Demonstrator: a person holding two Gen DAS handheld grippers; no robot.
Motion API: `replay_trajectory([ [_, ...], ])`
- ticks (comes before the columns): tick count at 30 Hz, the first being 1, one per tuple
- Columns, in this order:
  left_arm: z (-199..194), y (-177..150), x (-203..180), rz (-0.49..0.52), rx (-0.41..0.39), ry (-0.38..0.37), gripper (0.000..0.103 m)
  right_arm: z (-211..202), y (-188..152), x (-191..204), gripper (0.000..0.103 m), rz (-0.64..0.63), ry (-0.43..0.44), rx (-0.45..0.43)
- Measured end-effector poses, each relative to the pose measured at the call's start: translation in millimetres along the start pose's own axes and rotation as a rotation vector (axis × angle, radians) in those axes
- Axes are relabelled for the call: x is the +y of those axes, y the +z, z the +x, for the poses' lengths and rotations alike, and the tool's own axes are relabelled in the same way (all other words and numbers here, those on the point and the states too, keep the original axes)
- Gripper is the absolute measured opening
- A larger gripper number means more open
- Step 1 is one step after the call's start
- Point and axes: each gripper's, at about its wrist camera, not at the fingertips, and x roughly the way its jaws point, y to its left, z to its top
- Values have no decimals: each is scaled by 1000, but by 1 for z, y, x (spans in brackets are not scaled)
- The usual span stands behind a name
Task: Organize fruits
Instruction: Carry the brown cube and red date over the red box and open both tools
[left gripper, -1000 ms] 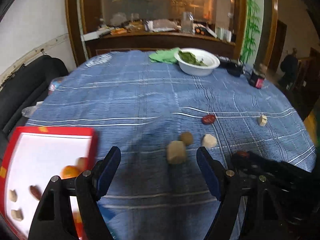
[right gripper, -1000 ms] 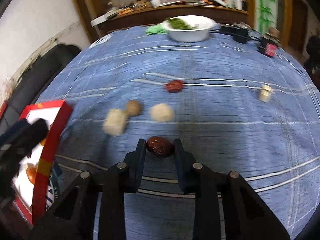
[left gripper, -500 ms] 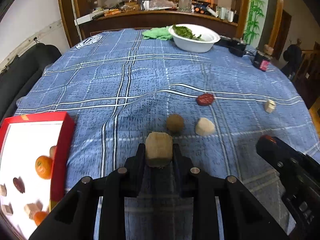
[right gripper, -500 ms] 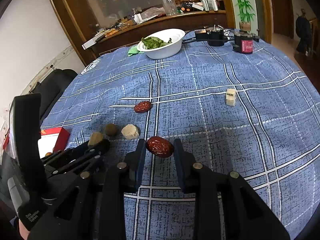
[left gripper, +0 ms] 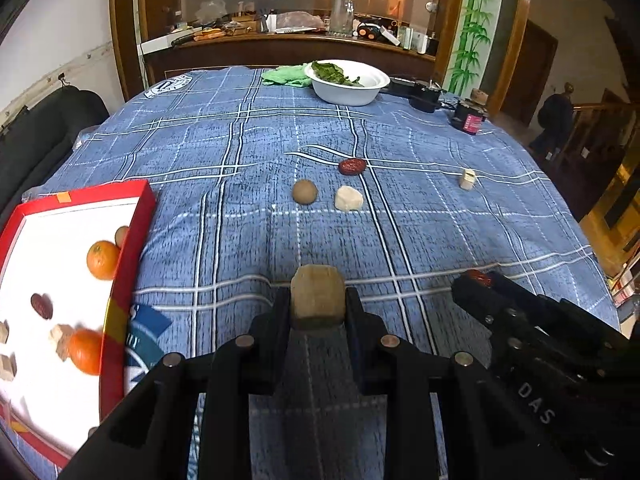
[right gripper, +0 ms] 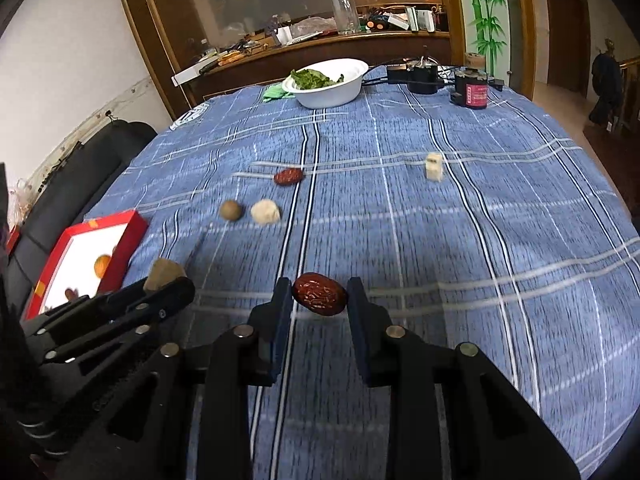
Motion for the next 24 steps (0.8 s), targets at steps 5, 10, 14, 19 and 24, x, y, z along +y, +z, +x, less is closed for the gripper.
replay_trajectory([
  [5, -8, -6, 4, -9, -6, -7, 25, -7, -9, 3, 30, -6, -2, -2],
  [10, -13, -10, 10, -17, -6, -5, 25, -8, -15, 8, 30, -18, 3, 5],
  [14, -16, -12, 14, -27, -6, -2, 25, -8, -18, 14, 30, -29, 10, 9],
  [19, -24, -12, 21, -43, -19, -3, 25, -13, -19, 23, 30, -47, 24, 4],
  [24, -37, -12, 36, -73, -45, 7, 25, -18, -18, 33, 30, -65, 42, -9],
])
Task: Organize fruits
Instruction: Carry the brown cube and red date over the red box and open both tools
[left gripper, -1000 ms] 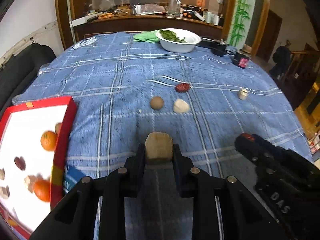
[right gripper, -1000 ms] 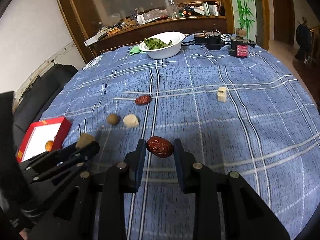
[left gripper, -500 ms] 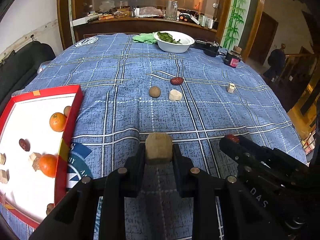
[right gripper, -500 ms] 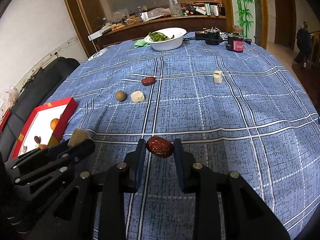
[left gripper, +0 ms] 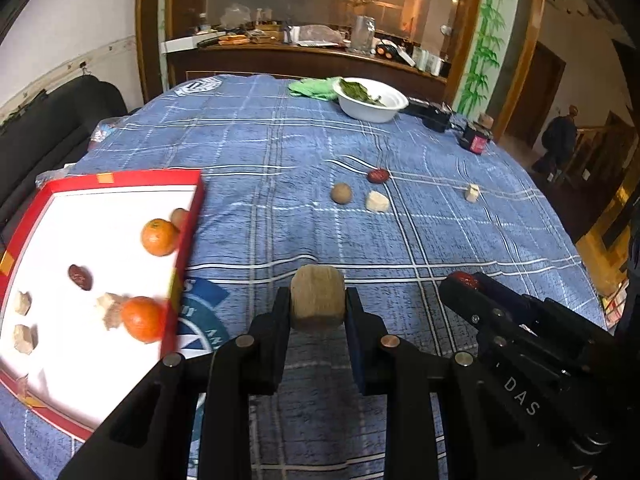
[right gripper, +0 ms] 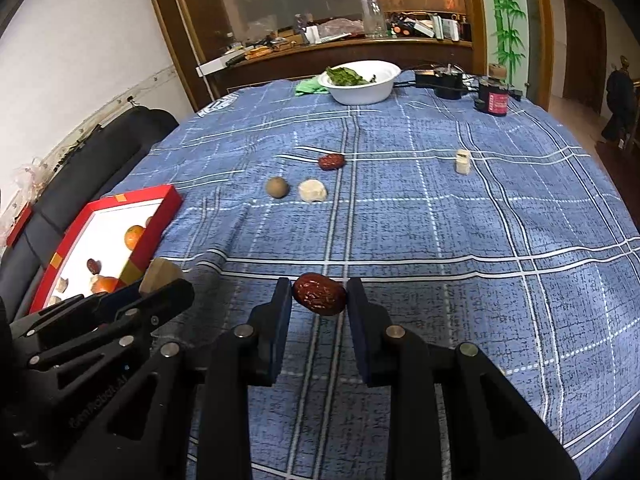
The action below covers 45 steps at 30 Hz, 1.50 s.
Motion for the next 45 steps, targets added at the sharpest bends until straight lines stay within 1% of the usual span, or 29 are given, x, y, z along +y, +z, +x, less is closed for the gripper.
replay_trajectory([
  [7, -18, 1, 31, -62, -34, 42, 25, -4, 2, 20, 30, -37, 41, -17],
  [12, -28, -1, 63, -124, -46, 97, 25, -4, 6, 43, 30, -78, 75, -24],
  [18, -37, -4, 104, -195, -56, 159, 25, 0, 8, 78, 30, -139, 127, -24],
  [26, -42, -7, 149, -269, -60, 238, 25, 10, 9, 140, 30, -232, 224, -14],
  [29, -42, -7, 160, -289, -60, 261, 25, 15, 8, 165, 30, -274, 257, -8],
  [34, -40, -6, 176, -311, -58, 289, 25, 23, 9, 190, 30, -311, 285, 5],
  [45, -33, -4, 202, -340, -50, 338, 25, 38, 13, 214, 30, -341, 301, 19],
])
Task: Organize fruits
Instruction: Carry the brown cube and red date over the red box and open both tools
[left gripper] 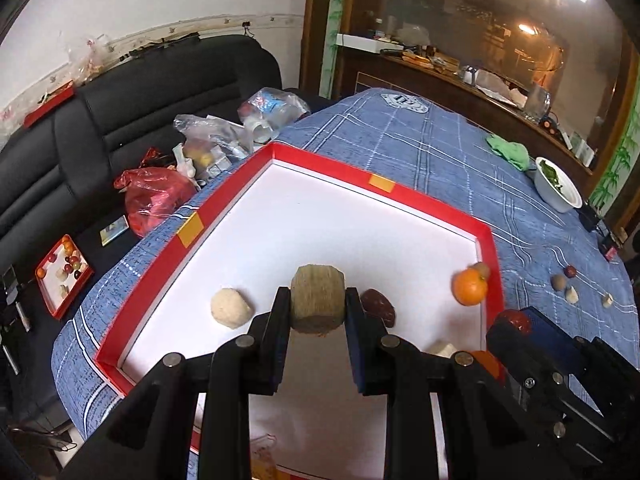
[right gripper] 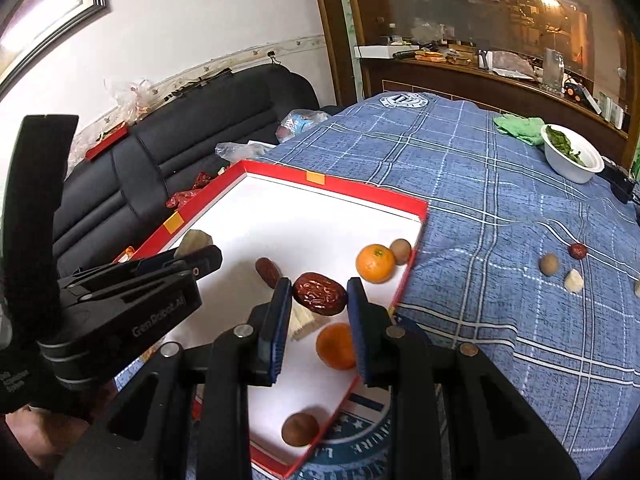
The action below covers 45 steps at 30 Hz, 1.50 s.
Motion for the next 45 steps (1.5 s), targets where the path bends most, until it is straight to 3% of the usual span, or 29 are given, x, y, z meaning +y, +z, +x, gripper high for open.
replay_trajectory([
  [14, 11, 13, 8, -3, -5, 29, 25, 18, 13, 15, 30, -27, 7, 3],
  [45, 30, 21, 3, 38, -4, 81, 25, 45, 5, 17, 31, -40, 3, 59],
])
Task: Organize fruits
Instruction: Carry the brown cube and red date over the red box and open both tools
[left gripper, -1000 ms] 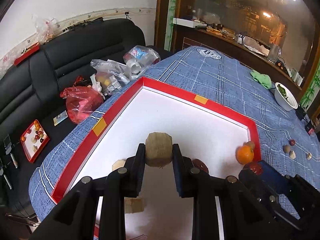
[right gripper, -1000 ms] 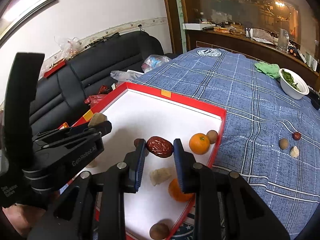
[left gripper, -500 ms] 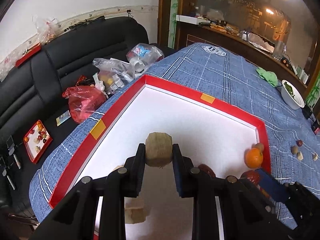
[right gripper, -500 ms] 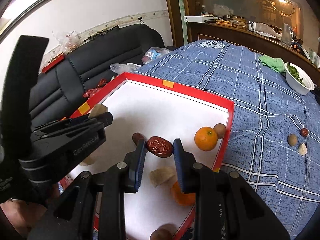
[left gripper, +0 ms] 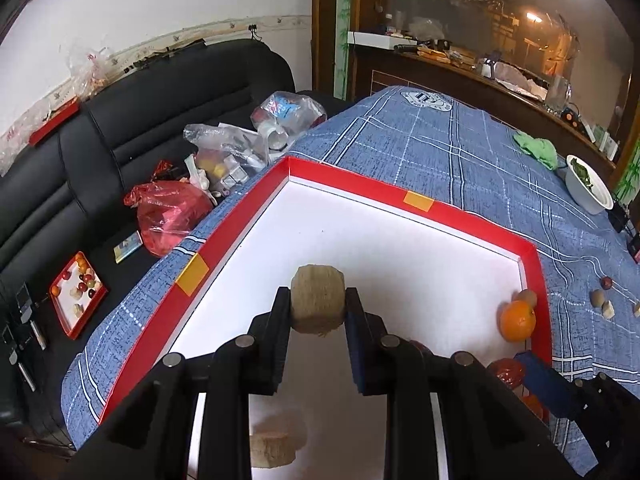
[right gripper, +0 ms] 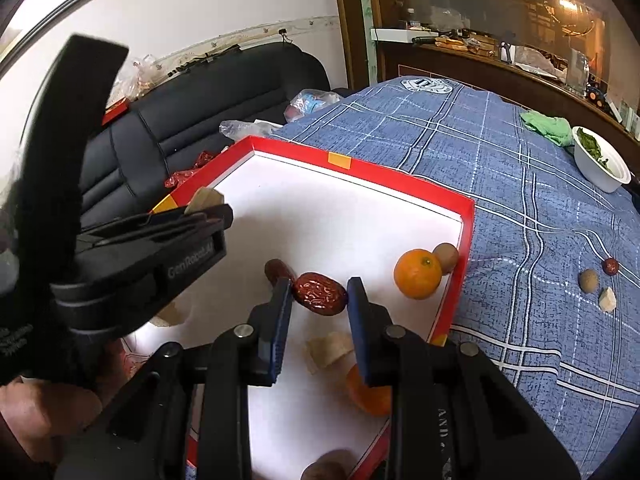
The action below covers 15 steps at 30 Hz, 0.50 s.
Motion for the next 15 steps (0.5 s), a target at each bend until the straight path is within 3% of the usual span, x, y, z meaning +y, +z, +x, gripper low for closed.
replay_trajectory([
  [3, 2, 0, 0, -2, 17, -21, 32, 0, 0, 0, 31, -4, 2, 7],
  [5, -1, -1, -1, 7, 4, 12, 57, -1, 0, -1, 31, 1, 0, -1],
  [7, -10, -2, -2, 8, -40, 11, 57, -1, 0, -4, 35, 8, 1, 4],
  [8, -13, -2, -3, 10, -53, 9, 58, 0, -1, -5, 44, 6, -6, 12],
  [9, -17, -2, -3, 9, -55, 12, 58, -1, -2, -6, 63, 6, -10, 11],
  [15, -33, 0, -19, 20, -101, -27, 58, -17, -4, -19, 65, 36, 5, -28],
])
